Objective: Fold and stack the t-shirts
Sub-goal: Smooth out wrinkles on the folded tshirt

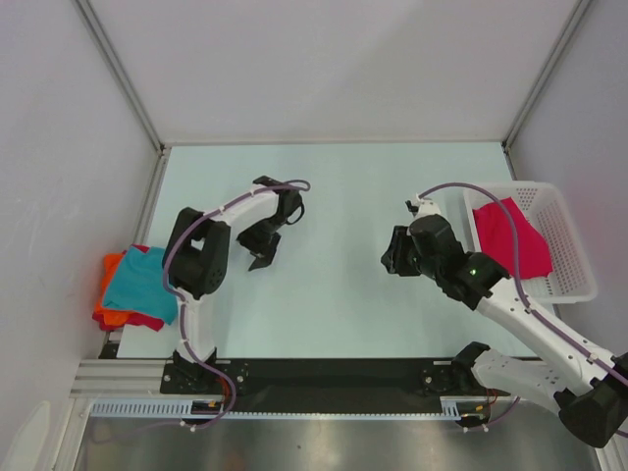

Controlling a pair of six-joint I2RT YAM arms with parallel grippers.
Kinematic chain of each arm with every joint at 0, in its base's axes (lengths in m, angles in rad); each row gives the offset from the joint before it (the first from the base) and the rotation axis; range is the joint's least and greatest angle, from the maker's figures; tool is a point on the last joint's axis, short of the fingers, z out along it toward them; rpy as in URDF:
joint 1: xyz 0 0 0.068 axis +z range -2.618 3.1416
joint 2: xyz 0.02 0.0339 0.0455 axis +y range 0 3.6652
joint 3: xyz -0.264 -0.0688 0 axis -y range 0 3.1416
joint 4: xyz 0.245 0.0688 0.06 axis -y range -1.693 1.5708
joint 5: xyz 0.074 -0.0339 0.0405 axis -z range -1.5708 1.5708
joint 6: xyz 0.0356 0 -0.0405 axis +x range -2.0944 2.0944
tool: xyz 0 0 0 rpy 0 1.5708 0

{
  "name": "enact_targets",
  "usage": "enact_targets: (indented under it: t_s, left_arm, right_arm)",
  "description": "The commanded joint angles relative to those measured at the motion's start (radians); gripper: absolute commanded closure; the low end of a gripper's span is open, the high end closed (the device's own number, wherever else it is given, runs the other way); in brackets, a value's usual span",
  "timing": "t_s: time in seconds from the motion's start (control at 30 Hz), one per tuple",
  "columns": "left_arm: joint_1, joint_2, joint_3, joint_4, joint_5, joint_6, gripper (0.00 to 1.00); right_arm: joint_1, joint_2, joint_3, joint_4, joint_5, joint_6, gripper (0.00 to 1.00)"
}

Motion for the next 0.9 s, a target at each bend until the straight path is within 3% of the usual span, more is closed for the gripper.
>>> enact_targets:
  t_s: [0.0, 0.07, 0.1, 0.17, 0.2, 0.23, 0.27, 0.33, 0.43, 0.47, 0.5, 0.57, 0.63, 0.67, 0.7, 0.77, 0.87]
  left_arm:
    - [0.071, -0.121, 0.056, -0.039, 0.149, -0.014, 0.00]
    - [0.155, -0.229, 0.103, -0.010, 0.247, -0.017, 0.00]
    - [0.192, -0.280, 0.155, 0.033, 0.404, -0.028, 0.01]
    - [0.371, -0.374, 0.203, 0.105, 0.570, -0.077, 0.01]
    - [0.443, -0.480, 0.203, 0.216, 0.694, -0.144, 0.00]
    - [0.577, -0.516, 0.203, 0.258, 0.808, -0.183, 0.00]
    - [0.607, -0.537, 0.226, 0.269, 0.807, -0.207, 0.00]
    - [0.615, -0.476, 0.453, 0.185, 0.842, -0.221, 0.00]
    - [0.622, -0.394, 0.677, 0.235, 1.025, -0.361, 0.00]
    - [0.622, -0.386, 0.731, 0.278, 1.122, -0.416, 0.01]
    - [0.622, -0.385, 0.717, 0.439, 1.205, -0.564, 0.00]
    - [0.608, -0.383, 0.708, 0.572, 1.295, -0.707, 0.01]
    - [0.591, -0.303, 0.806, 0.488, 1.297, -0.751, 0.00]
    - [0.586, -0.270, 0.943, 0.411, 1.291, -0.728, 0.01]
    - [0.588, -0.242, 0.994, 0.266, 1.295, -0.688, 0.00]
    - [0.602, -0.234, 0.989, 0.213, 1.352, -0.680, 0.00]
    - [0.629, -0.332, 0.848, 0.402, 1.468, -0.859, 0.00]
  right_arm:
    - [-0.026, 0.006, -0.033, 0.066, -0.060, -0.027, 0.64]
    - [-0.040, 0.005, -0.047, 0.078, -0.076, -0.019, 0.64]
    - [-0.044, 0.003, -0.059, 0.093, -0.081, -0.018, 0.64]
    - [-0.055, 0.005, -0.069, 0.107, -0.095, -0.013, 0.64]
    - [-0.061, 0.005, -0.073, 0.116, -0.098, -0.010, 0.64]
    - [-0.064, 0.008, -0.082, 0.122, -0.113, -0.007, 0.64]
    - [-0.069, 0.013, -0.084, 0.132, -0.118, -0.004, 0.64]
    - [-0.077, 0.022, -0.087, 0.153, -0.135, -0.004, 0.64]
    - [-0.081, 0.048, -0.087, 0.175, -0.145, 0.001, 0.64]
    - [-0.081, 0.054, -0.084, 0.179, -0.147, -0.001, 0.64]
    - [-0.083, 0.062, -0.079, 0.181, -0.147, 0.001, 0.64]
    - [-0.083, 0.056, -0.089, 0.187, -0.147, 0.007, 0.64]
    - [-0.084, 0.036, -0.102, 0.199, -0.138, 0.022, 0.64]
    - [-0.084, 0.028, -0.124, 0.213, -0.136, 0.033, 0.64]
    - [-0.083, 0.022, -0.135, 0.221, -0.135, 0.040, 0.64]
    - [-0.084, 0.000, -0.153, 0.230, -0.133, 0.063, 0.64]
    - [-0.084, -0.032, -0.196, 0.247, -0.130, 0.088, 0.64]
